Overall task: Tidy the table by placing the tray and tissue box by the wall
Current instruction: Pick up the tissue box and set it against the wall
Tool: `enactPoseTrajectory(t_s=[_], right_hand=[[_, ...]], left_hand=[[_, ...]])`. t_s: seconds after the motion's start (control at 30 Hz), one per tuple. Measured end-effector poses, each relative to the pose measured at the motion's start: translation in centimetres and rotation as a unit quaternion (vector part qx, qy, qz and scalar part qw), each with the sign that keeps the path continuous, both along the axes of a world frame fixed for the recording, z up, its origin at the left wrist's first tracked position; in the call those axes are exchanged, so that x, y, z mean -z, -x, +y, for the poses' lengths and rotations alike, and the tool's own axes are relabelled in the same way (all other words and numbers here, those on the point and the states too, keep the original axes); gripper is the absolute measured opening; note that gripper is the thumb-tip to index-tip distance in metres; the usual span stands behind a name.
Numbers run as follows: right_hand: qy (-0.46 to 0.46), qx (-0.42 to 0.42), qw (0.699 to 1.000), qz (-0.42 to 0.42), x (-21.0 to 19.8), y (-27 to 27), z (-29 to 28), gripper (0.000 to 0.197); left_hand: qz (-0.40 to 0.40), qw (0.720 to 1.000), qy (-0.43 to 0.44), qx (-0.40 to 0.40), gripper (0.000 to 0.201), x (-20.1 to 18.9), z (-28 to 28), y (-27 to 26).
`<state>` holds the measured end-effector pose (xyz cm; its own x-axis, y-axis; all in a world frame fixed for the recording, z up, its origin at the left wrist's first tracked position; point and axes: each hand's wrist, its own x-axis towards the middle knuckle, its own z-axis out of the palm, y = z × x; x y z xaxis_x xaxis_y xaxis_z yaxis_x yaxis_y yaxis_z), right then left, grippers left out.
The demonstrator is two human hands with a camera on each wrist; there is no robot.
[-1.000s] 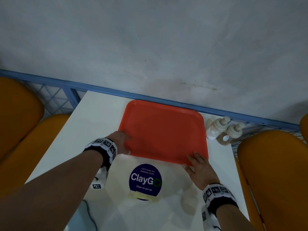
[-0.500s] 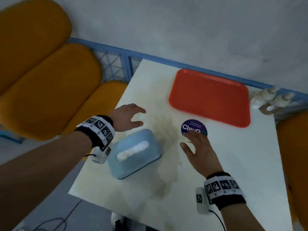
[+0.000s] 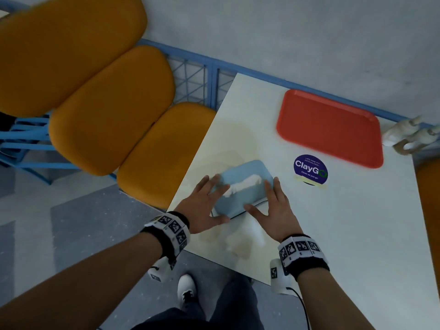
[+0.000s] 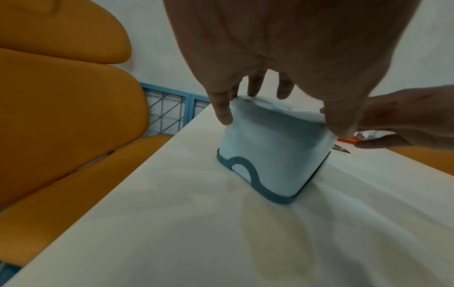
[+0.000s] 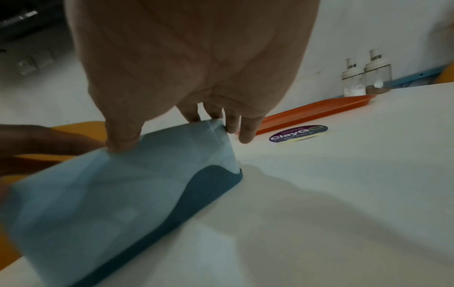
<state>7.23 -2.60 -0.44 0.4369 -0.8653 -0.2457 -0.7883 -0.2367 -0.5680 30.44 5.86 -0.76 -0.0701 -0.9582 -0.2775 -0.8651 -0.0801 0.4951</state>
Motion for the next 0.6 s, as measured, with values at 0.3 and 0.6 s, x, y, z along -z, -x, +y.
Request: enactPoseTrajectory(t_s=[0.3, 0.6], right_hand=[[-0.027, 0.003, 0.999, 0.018, -0.2, -1.2, -2.1, 0.097], [-0.017, -0.008, 0.999, 0.026, 0.4, -5.2, -13.5, 0.096]], left_hand=[[0.006, 1.0, 0.008, -0.02, 0.081, 0.8, -1.8, -0.8], [-0.044, 0.999, -0.018, -0.017, 0.081, 0.3, -12.8, -4.8]])
